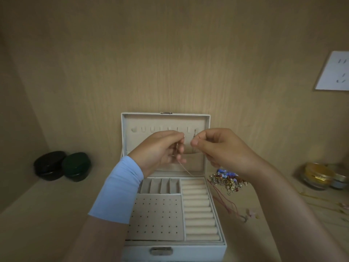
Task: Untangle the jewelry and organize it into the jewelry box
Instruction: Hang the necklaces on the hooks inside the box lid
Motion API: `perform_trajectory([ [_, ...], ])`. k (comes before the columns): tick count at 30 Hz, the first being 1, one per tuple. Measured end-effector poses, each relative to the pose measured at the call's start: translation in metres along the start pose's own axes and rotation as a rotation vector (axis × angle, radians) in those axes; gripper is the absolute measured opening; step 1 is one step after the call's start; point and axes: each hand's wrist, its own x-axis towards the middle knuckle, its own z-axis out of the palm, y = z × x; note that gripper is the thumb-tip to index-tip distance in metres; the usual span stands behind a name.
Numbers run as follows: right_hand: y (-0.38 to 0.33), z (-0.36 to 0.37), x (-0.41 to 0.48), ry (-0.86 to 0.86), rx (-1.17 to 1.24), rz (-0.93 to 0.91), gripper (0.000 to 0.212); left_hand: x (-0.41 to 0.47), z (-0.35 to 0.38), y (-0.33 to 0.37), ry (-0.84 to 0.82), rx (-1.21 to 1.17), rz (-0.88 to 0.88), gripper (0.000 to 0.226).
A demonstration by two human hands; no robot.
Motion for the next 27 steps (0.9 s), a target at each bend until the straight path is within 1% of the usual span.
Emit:
perform_trajectory([
  [3, -0.012, -0.007, 0.003, 0.064, -0.050, -0.073, 0.013, -0.002, 0.003, 0.012, 0.046, -0.030, 0.082, 0.021],
  [7, -0.026, -0.014, 0.014, 0.156, -0.062, -0.166, 0.012, 0.004, 0.001, 0.026, 0.173, 0.059, 0.177, 0.020],
  [9, -0.022, -0.011, 0.024, 0.236, -0.133, -0.183, 0.013, 0.011, -0.001, 0.025, 0.290, 0.195, 0.205, 0.019],
  [12, -0.004, 0.000, 0.038, 0.408, -0.356, -0.161, 0.013, 0.025, -0.001, 0.009, 0.488, 0.474, 0.233, 0.016],
  [16, 0.016, 0.020, 0.048, 0.582, -0.377, -0.112, 0.013, 0.035, 0.003, -0.012, 0.632, 0.607, 0.188, 0.016],
  [19, 0.016, 0.030, 0.054, 0.675, -0.388, -0.102, 0.013, 0.040, 0.006, -0.014, 0.685, 0.667, 0.177, 0.018],
  [21, 0.014, 0.033, 0.058, 0.710, -0.394, -0.084, 0.013, 0.044, 0.007, -0.014, 0.701, 0.693, 0.174, 0.025],
  [23, 0.015, 0.034, 0.060, 0.723, -0.411, -0.056, 0.012, 0.047, 0.006, -0.016, 0.705, 0.709, 0.164, 0.032],
  [27, 0.020, 0.035, 0.059, 0.697, -0.493, -0.011, 0.012, 0.048, 0.007, -0.018, 0.701, 0.740, 0.132, 0.036],
])
